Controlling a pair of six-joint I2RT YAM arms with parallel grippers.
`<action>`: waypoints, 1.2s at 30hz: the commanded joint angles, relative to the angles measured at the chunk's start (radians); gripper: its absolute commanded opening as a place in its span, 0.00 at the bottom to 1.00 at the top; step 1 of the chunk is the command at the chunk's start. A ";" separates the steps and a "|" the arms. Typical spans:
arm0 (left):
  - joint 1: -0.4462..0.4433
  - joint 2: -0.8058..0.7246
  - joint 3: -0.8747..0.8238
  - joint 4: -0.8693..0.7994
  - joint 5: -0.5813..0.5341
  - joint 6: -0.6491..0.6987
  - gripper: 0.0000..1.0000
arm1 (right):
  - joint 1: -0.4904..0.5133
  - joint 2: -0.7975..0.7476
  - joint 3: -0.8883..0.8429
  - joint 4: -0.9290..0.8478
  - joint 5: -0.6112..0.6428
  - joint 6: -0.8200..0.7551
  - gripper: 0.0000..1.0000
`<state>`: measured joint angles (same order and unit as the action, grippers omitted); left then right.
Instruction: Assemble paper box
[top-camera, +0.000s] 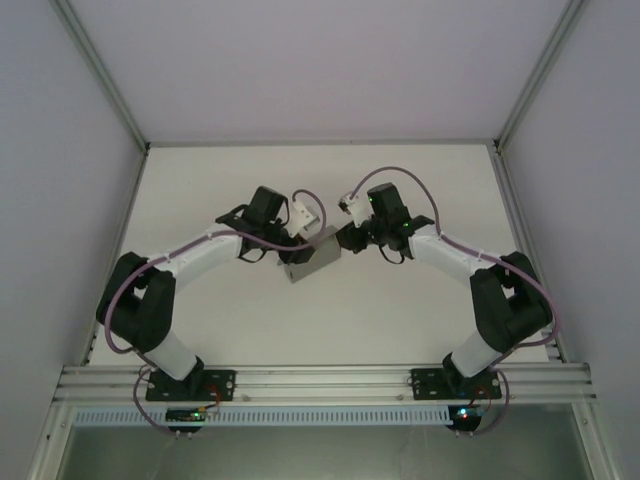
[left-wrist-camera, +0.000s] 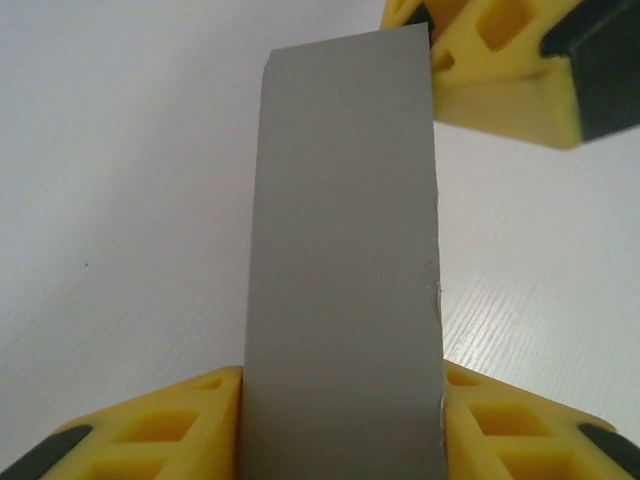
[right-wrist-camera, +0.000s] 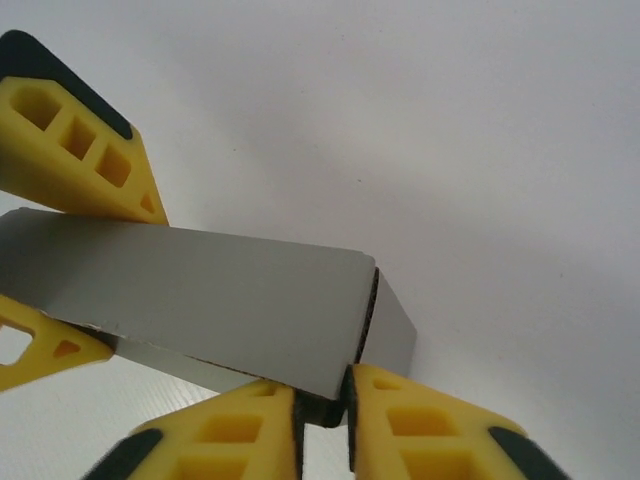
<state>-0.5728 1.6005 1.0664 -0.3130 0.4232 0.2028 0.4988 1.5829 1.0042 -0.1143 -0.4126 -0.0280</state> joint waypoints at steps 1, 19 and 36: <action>0.004 0.005 0.039 -0.016 0.080 0.055 0.37 | 0.006 -0.020 0.007 0.002 -0.015 0.035 0.12; 0.001 0.057 0.134 -0.142 0.130 0.138 0.42 | 0.041 -0.090 0.098 -0.214 0.144 0.148 0.00; -0.043 0.075 0.134 -0.158 0.097 0.171 0.55 | 0.105 -0.073 0.258 -0.558 0.254 0.249 0.00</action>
<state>-0.6140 1.6741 1.1904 -0.4603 0.4900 0.3477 0.6041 1.5150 1.2186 -0.5945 -0.1642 0.1955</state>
